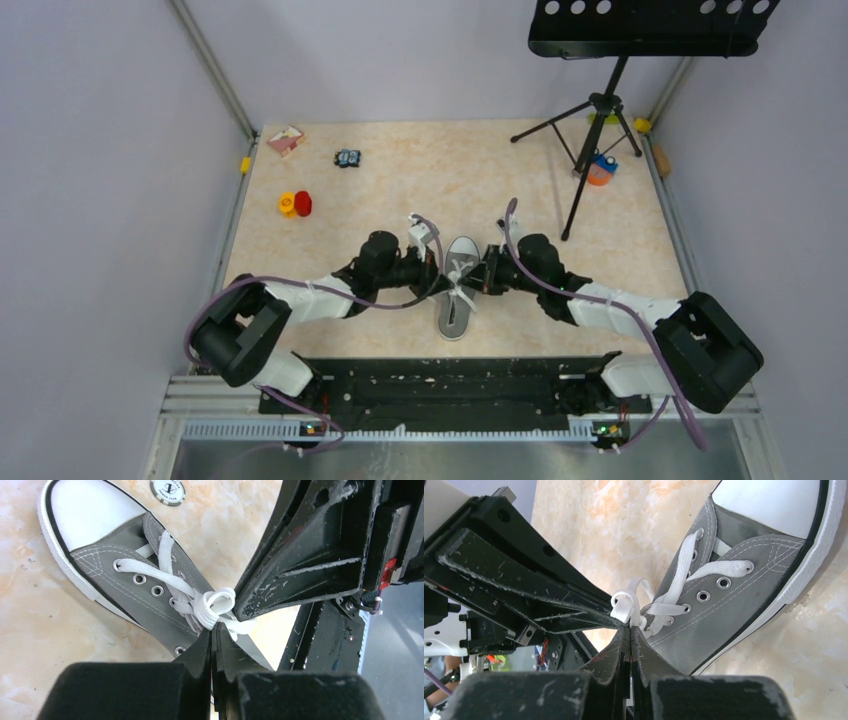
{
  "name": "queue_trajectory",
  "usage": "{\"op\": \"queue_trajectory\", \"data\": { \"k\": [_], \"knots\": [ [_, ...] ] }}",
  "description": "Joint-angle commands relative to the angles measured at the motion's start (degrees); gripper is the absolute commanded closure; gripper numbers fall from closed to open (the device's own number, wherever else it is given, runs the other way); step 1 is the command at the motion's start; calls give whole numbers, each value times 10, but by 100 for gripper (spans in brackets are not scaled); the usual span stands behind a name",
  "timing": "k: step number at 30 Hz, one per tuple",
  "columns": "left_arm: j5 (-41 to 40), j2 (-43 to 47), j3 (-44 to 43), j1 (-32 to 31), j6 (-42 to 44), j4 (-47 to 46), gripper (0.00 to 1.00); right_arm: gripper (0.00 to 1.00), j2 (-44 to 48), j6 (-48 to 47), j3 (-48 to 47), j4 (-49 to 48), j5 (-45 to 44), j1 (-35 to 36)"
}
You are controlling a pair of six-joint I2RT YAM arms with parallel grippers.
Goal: Tie the shoes
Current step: Cross the shoelace with the shoelace.
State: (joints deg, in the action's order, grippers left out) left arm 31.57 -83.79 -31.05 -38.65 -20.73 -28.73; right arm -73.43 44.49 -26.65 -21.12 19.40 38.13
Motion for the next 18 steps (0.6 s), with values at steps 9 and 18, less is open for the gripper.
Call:
{"op": "queue_trajectory", "data": {
  "k": [9, 18],
  "knots": [
    [-12, 2, 7, 2, -48, -103, 100, 100, -5, -22, -7, -19, 45, 12],
    [25, -16, 15, 1, -59, -138, 100, 90, 15, -15, 1, 5, -6, 12]
  ]
}}
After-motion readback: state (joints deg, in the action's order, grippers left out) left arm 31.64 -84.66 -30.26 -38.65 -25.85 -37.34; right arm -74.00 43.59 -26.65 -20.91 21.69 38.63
